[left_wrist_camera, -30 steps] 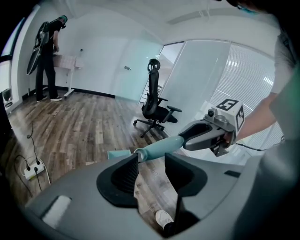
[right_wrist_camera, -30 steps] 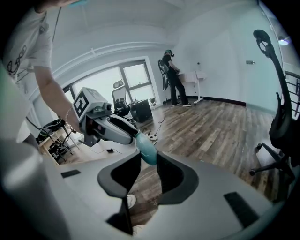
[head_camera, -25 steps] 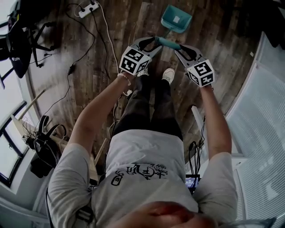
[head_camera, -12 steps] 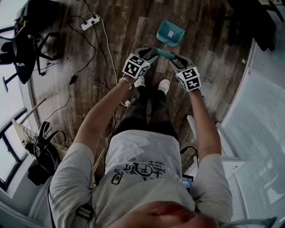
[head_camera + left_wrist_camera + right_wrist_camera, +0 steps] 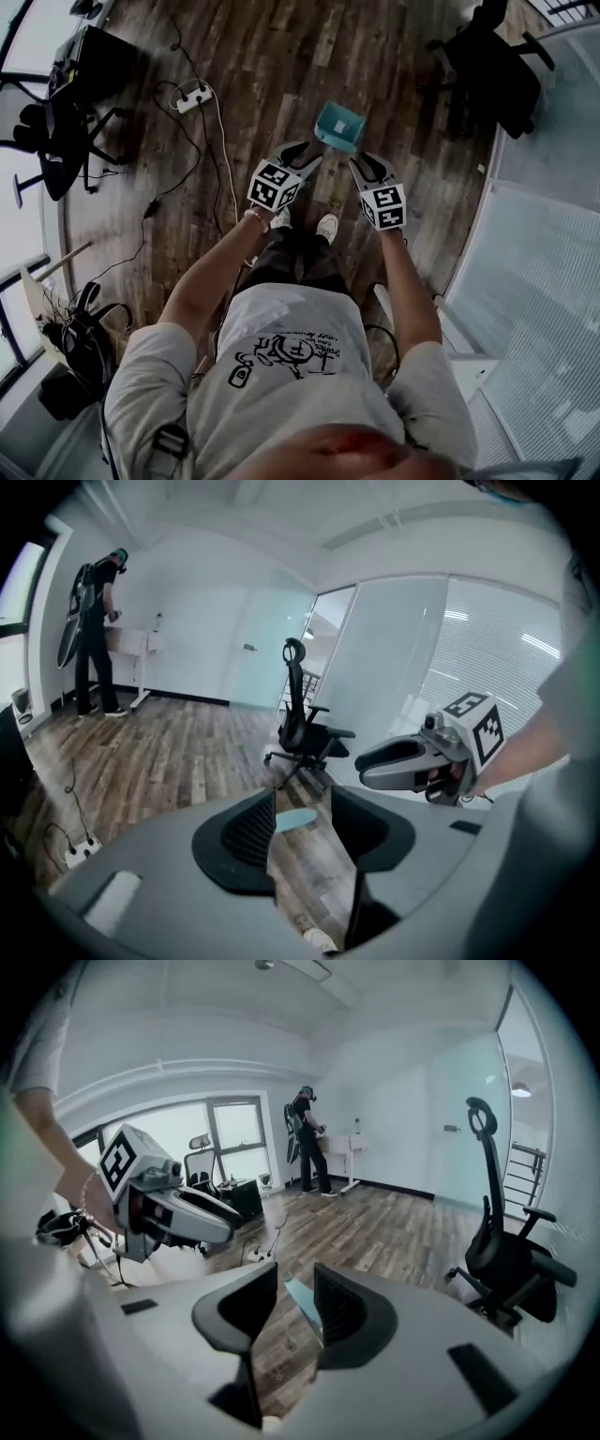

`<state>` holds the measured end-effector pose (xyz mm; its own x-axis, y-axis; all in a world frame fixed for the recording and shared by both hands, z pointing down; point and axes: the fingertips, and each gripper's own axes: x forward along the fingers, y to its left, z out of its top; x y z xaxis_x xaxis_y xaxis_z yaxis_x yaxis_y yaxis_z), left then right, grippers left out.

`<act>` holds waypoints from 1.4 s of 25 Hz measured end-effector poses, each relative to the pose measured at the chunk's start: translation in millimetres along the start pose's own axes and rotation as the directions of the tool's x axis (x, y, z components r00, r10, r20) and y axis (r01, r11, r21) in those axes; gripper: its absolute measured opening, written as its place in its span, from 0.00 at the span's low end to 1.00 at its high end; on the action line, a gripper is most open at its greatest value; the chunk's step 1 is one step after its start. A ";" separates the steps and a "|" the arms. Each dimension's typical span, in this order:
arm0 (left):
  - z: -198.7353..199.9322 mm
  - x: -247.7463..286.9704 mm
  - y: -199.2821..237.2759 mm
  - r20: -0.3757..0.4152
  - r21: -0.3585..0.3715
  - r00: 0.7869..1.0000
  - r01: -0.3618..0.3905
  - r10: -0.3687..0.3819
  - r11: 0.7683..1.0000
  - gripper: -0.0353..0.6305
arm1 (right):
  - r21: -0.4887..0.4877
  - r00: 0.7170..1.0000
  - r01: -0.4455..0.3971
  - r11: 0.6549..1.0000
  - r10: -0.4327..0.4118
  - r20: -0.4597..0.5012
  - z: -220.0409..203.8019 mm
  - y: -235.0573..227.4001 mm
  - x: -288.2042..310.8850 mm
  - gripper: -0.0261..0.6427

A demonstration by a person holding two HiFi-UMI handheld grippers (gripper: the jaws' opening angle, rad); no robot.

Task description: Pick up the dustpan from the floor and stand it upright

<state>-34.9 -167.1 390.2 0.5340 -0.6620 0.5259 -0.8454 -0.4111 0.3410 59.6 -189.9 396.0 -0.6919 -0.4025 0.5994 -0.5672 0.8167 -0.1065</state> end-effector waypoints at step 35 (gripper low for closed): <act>287.0 -255.4 -203.2 0.499 0.231 0.856 0.016 -0.133 0.973 0.15 | -0.069 0.882 0.134 0.989 -0.088 0.462 306.8 100.5 -323.4 0.10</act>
<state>-2.2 -94.3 -37.0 0.5648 -0.8251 0.0158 -0.8159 -0.5555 0.1606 89.4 -104.6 -52.0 -0.7673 -0.6179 0.1714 -0.6228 0.7818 0.0302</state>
